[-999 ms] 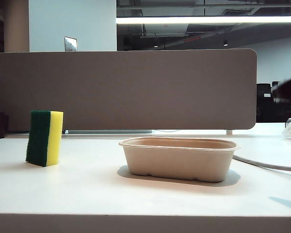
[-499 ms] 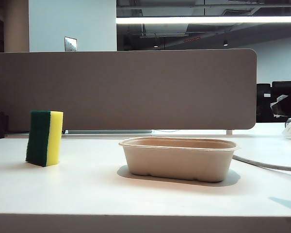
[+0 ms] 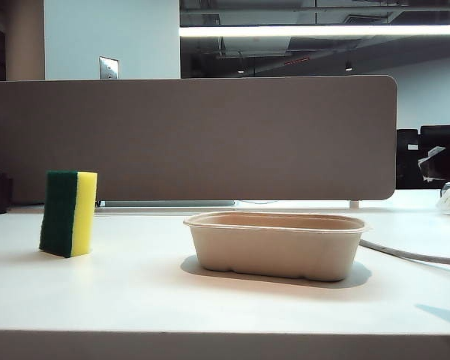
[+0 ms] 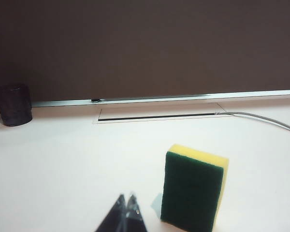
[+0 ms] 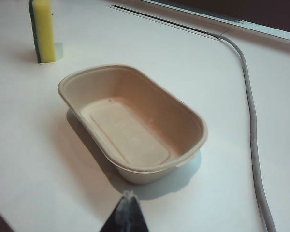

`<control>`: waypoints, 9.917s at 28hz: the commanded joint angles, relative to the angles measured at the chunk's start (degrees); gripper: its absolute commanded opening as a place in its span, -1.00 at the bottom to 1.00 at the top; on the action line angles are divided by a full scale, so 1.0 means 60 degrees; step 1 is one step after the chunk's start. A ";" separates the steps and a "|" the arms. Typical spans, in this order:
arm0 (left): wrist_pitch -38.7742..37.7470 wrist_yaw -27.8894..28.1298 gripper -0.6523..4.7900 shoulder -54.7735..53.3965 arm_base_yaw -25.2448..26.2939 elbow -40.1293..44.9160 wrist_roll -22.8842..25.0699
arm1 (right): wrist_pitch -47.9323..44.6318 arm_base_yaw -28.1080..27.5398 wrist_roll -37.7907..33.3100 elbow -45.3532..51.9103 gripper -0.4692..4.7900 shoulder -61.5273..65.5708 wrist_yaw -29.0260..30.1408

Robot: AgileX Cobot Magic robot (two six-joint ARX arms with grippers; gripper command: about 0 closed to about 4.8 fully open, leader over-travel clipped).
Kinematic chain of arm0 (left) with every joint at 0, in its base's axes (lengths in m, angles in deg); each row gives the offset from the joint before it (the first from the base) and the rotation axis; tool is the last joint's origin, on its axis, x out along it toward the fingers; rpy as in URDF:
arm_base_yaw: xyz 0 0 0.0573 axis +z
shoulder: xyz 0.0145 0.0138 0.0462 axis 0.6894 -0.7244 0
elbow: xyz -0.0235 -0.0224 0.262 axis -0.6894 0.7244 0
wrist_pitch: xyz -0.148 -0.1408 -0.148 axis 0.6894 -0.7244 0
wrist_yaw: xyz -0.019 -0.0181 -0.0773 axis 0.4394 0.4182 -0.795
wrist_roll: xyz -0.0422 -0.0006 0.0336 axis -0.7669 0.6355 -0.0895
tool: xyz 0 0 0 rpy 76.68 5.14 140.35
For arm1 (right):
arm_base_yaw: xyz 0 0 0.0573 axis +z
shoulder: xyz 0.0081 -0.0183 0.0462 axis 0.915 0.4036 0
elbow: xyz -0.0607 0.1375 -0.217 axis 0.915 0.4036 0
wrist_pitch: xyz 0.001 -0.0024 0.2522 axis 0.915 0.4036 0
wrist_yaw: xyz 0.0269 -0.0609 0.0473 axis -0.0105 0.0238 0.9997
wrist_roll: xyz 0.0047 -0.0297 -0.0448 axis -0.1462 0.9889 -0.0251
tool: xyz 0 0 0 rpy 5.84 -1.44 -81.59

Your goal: Pick up the cleaning sponge from the table and place it into the paper lunch box.

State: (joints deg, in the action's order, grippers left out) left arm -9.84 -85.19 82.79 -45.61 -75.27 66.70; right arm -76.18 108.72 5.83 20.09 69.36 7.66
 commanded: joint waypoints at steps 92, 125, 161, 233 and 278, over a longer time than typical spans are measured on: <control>0.4972 0.1096 -0.78 -1.5278 -0.2142 -0.5297 -0.2739 | -0.0135 0.0011 0.0011 -0.0007 -0.84 0.0004 -0.0011; 0.3825 -0.5169 -0.78 -1.7431 -0.5308 -0.8735 -0.3075 | -0.0135 0.0015 0.0011 -0.0007 -0.84 0.0000 -0.0015; 0.4138 -0.5362 -0.78 -1.3591 -0.4656 -0.8732 -0.3377 | -0.0131 0.0011 0.0011 -0.0007 -0.84 -0.0007 -0.0011; 0.0219 0.0357 -0.78 -0.1206 0.1195 -0.0809 -0.1300 | -0.0138 0.0011 0.0011 -0.0007 -0.84 -0.0069 -0.0015; -0.1552 0.0011 -0.78 0.0000 0.0674 -0.0011 -0.0674 | -0.0135 0.0011 0.0011 -0.0007 -0.84 -0.0073 -0.0011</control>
State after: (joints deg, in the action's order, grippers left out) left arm -19.77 -85.76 82.81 -41.52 -75.27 62.77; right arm -76.18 108.77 5.83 20.09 69.01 7.66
